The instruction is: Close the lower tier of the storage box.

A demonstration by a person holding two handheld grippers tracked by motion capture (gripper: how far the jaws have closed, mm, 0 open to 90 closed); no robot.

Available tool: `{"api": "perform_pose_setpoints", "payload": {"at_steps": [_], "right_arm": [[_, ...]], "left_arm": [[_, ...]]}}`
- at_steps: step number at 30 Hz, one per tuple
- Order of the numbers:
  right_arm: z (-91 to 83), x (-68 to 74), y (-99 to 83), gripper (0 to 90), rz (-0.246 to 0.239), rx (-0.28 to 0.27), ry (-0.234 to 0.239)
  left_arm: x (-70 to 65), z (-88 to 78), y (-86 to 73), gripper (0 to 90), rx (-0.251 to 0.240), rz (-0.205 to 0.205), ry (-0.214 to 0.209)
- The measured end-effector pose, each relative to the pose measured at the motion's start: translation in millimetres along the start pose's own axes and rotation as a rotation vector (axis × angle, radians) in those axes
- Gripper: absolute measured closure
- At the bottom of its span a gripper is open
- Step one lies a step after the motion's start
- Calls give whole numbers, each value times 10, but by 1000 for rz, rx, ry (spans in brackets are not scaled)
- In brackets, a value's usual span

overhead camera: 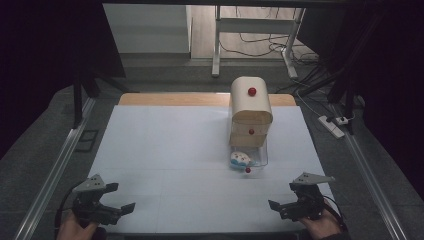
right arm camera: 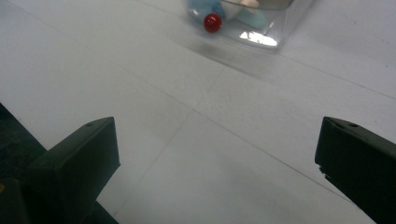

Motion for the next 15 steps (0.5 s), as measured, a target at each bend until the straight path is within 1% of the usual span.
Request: {"api": "perform_pose_setpoints", "payload": {"at_steps": [9, 15], "right_arm": [[-15, 15, 57, 0, -33, -47, 13], [21, 30, 75, 0, -52, -44, 29]], "left_arm": [[1, 1, 0, 10, 1, -1, -1], [-2, 4, 0, 12, 3, 2, -1]]}}
Point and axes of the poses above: each handheld gripper's, and its own axes: z roughly forward along the jaws, y roughly out of its top, x roughly to its left, the point moved 5 cm from there along z, roughly forward along the jaws, and after that the axes turned 1 degree about z, right-handed, at the moved point
